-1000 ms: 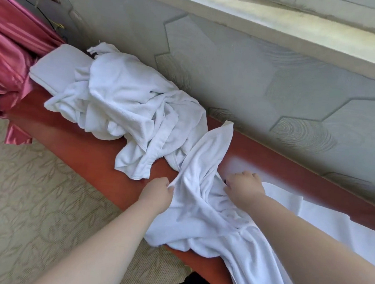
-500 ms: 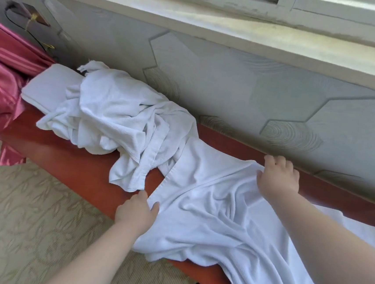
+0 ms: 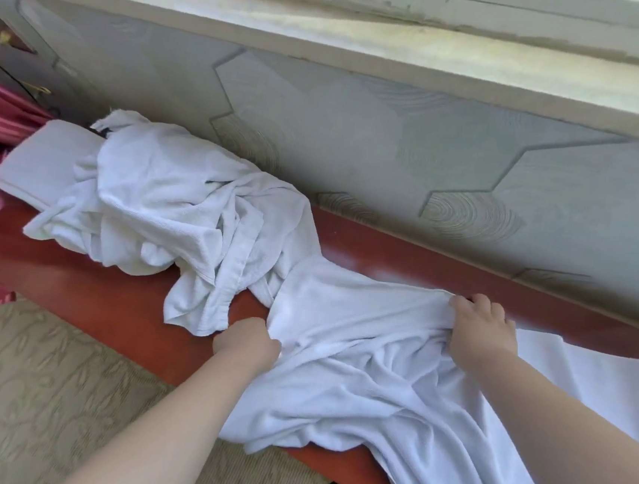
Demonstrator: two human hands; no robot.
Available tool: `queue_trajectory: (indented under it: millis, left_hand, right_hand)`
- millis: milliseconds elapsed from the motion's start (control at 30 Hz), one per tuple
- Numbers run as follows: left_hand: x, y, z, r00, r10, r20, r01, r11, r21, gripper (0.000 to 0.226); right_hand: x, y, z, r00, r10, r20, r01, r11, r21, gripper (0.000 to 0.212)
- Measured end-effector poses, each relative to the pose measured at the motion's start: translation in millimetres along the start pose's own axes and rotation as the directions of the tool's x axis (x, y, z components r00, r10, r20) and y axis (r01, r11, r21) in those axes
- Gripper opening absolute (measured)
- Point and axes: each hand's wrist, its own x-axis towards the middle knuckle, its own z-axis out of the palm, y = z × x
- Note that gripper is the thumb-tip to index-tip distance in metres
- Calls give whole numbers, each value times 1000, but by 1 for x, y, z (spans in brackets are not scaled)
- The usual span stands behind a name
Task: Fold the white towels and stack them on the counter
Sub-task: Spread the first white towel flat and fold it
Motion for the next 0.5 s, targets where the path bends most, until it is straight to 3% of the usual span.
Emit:
queue_trajectory:
  millis: [67,167,267,367,433,500]
  left_hand:
    - [6,12,-9,997,27,-68,-32,998,-60,41]
    - [19,44,-29,991,68,-117,-95,967,-237,56]
    - [36,66,-41,991,58,-122,-100,921,-376,55]
    - [37,78,-45,998,-39,-48,18,929,-370,58]
    - [31,82,-44,997,-81,20,79,858,-508,56]
    - [14,85,-46,981,-34,189,164,659,-734,48]
  right_hand:
    - [-4,-9,-4,999,28,-45,-23,994,104,61]
    - [-24,-49,0,965,-213,-152,233,965,125,56]
    - [-46,-83,18,901,-420,-113,434,882,183,50]
    - [-51,-89,31,880,-471,-51,469,850,239,47]
    - [-50,-84,28,880,-474,-35,465,844,266,45]
    - [-50,-75,18,895,-444,-30,423,829,366,36]
